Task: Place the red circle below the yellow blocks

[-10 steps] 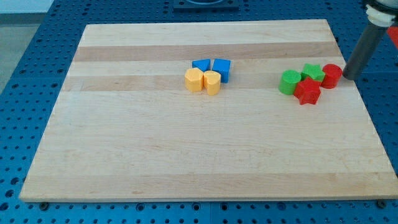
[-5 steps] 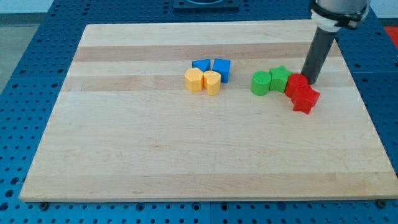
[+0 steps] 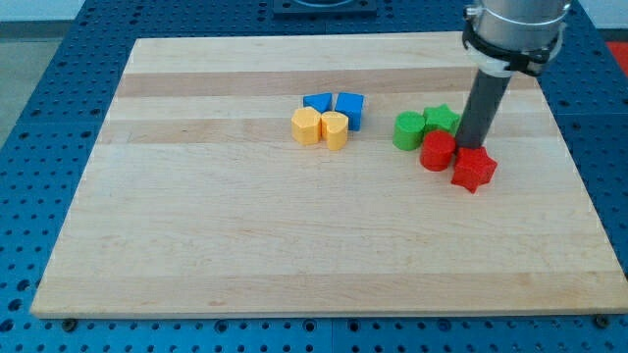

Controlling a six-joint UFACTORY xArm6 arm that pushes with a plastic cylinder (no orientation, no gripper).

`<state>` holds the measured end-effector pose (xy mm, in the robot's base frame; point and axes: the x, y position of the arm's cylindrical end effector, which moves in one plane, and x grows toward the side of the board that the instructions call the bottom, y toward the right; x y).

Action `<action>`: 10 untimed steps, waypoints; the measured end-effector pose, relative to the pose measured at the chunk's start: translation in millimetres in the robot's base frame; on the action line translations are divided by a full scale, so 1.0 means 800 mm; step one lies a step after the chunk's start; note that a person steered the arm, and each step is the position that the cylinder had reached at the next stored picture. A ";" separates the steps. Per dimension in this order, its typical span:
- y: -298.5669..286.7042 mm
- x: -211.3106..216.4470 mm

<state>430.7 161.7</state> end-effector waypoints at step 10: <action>-0.102 -0.012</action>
<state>421.4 80.0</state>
